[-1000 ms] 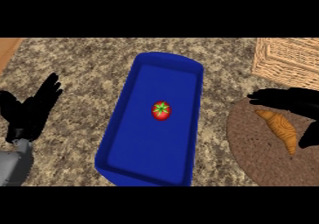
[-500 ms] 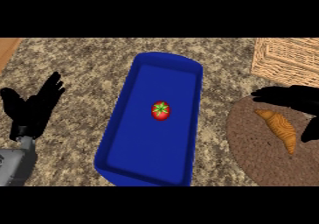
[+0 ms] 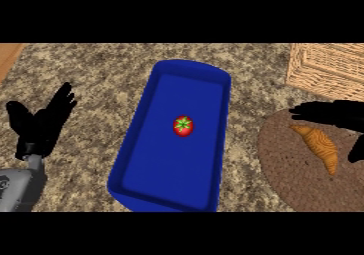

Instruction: Pick the croissant from the placemat and place it in the basket

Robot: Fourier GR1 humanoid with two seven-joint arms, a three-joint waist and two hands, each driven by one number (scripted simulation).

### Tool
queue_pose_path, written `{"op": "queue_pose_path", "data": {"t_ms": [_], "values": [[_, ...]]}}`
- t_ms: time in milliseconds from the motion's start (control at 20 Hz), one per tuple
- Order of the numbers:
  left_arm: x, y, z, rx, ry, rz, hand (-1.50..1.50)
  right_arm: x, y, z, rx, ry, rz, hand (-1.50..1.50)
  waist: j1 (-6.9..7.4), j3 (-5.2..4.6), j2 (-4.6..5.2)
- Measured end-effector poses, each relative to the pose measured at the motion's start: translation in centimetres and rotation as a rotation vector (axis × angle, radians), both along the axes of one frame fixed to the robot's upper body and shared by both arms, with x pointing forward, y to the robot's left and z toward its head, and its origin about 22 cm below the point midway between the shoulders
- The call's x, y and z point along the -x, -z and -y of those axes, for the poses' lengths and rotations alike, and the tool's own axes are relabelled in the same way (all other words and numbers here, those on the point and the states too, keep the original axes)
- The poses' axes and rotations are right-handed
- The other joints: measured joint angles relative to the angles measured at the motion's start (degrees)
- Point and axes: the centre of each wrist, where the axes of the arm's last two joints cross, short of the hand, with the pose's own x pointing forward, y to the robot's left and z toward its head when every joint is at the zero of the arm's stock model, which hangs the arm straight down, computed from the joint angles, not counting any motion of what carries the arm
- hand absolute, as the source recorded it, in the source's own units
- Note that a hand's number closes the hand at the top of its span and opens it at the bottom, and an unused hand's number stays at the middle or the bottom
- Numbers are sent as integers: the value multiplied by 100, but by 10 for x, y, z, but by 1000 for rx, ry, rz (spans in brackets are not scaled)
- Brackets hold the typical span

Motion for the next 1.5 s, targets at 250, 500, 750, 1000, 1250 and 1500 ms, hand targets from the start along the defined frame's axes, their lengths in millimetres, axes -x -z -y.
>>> {"op": "queue_pose_path", "data": {"t_ms": [250, 500, 750, 1000, 1250, 1500], "values": [[3, 3, -3, 1, -3, -3, 0, 1, 7, -3, 10, -12, 9, -150, -7, 0, -6], [0, 1, -6, 2, 0, -7, 0, 6, 22, -8, 30, -24, 13, -150, -25, 0, -9], [2, 2, -6, 2, 5, -2, 0, 4, 28, -12, 62, -55, 37, 150, -14, -2, -10], [0, -6, -8, -2, 1, -1, 0, 1, 35, -19, 100, -104, 71, 150, 2, -38, -36], [4, -6, -9, -4, -5, 2, 0, 9, 40, -15, 107, -130, 95, 150, -2, -52, -55], [7, -6, -14, 1, -24, -7, 0, 7, 56, -43, 64, 61, 97, 150, -122, -116, -119]]}}
